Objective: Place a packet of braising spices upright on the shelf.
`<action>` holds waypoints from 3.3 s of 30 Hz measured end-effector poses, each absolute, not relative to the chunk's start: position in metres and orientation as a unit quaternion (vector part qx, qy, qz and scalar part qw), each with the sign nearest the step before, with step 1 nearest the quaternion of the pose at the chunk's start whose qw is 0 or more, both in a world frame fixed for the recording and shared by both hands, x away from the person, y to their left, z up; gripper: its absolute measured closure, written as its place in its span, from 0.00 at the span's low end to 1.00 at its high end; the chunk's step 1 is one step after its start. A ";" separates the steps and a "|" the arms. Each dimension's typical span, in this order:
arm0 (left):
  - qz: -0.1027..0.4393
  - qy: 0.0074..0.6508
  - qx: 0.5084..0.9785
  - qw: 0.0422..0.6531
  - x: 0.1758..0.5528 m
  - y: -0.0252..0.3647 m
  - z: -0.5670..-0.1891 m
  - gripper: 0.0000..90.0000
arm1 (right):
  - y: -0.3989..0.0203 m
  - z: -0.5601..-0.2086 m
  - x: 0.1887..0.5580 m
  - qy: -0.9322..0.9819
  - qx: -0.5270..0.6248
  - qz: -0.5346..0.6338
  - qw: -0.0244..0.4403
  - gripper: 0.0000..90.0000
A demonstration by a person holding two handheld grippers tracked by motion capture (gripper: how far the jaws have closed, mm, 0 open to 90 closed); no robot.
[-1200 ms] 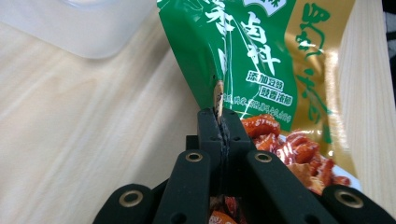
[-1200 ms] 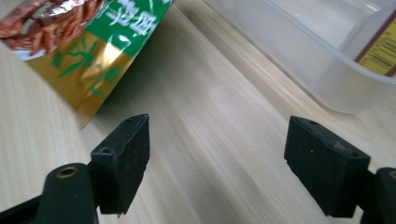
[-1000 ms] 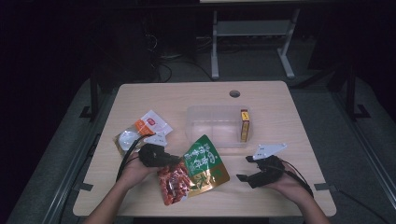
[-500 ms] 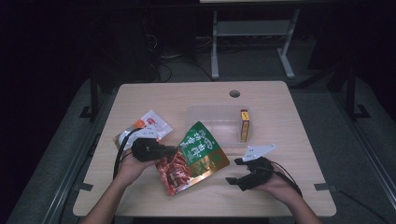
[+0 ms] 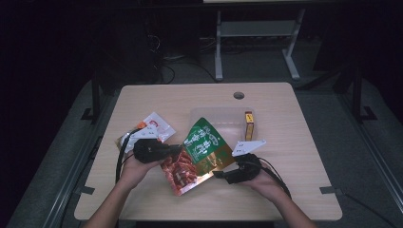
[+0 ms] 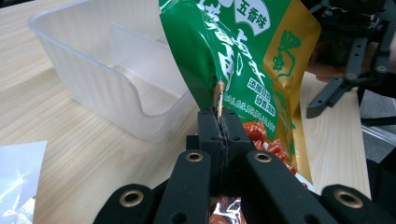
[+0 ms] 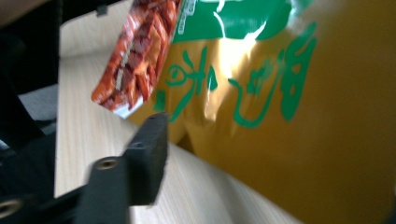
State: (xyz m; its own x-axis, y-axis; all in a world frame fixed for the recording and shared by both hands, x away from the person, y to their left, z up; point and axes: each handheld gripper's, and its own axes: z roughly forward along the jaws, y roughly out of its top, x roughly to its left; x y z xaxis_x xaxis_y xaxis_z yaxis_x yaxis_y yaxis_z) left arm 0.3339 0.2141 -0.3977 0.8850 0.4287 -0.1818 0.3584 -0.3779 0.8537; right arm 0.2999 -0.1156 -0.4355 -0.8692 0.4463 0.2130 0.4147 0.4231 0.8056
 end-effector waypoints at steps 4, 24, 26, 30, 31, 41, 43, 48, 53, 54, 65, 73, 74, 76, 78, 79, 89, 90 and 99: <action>0.035 0.238 0.828 0.506 0.333 0.213 -0.399 1.00 | -0.115 -0.433 0.303 0.839 0.250 0.483 0.002 0.70; 0.025 0.228 0.830 0.509 0.329 0.212 -0.406 0.99 | -0.129 -0.407 0.314 0.826 0.242 0.509 -0.011 1.00; 0.028 0.228 0.837 0.497 0.330 0.213 -0.409 0.97 | -0.127 -0.404 0.314 0.829 0.235 0.508 -0.010 1.00; 0.033 0.224 0.847 0.481 0.330 0.213 -0.412 0.95 | -0.124 -0.398 0.315 0.845 0.213 0.490 0.007 1.00; 0.034 0.225 0.847 0.481 0.330 0.213 -0.411 0.93 | -0.123 -0.397 0.315 0.848 0.206 0.488 0.011 1.00; 0.035 0.230 0.858 0.457 0.332 0.223 -0.414 0.67 | -0.136 -0.380 0.315 0.850 0.183 0.494 0.022 1.00; 0.032 0.227 0.863 0.450 0.332 0.222 -0.416 0.63 | -0.139 -0.377 0.314 0.850 0.182 0.493 0.029 1.00; 0.030 0.221 0.876 0.428 0.331 0.220 -0.423 0.51 | -0.146 -0.369 0.311 0.854 0.175 0.489 0.041 1.00; 0.026 0.220 0.885 0.410 0.329 0.218 -0.429 0.41 | -0.152 -0.360 0.309 0.853 0.171 0.491 0.051 1.00; 0.028 0.215 0.888 0.406 0.330 0.219 -0.429 0.39 | -0.153 -0.358 0.309 0.853 0.170 0.490 0.055 1.00; 0.021 0.213 0.900 0.380 0.330 0.214 -0.438 0.28 | -0.168 -0.338 0.305 0.848 0.171 0.493 0.089 1.00; 0.009 0.204 0.907 0.369 0.327 0.206 -0.443 0.25 | -0.177 -0.323 0.307 0.848 0.169 0.491 0.107 1.00; 0.007 0.206 0.905 0.373 0.326 0.206 -0.444 0.25 | -0.178 -0.321 0.307 0.847 0.169 0.491 0.109 1.00; 0.008 0.206 0.904 0.375 0.326 0.205 -0.445 0.25 | -0.179 -0.318 0.309 0.846 0.172 0.492 0.112 1.00; 0.009 0.205 0.904 0.374 0.326 0.206 -0.446 0.25 | -0.181 -0.315 0.311 0.845 0.174 0.492 0.117 1.00; 0.009 0.205 0.904 0.376 0.326 0.206 -0.446 0.25 | -0.182 -0.313 0.312 0.845 0.176 0.492 0.118 1.00; 0.010 0.207 0.902 0.378 0.325 0.206 -0.444 0.25 | -0.186 -0.298 0.329 0.839 0.201 0.488 0.136 1.00; 0.010 0.206 0.902 0.379 0.325 0.206 -0.445 0.25 | -0.187 -0.297 0.330 0.839 0.203 0.487 0.137 1.00; 0.009 0.205 0.902 0.379 0.325 0.206 -0.445 0.25 | -0.194 -0.285 0.346 0.828 0.224 0.491 0.155 1.00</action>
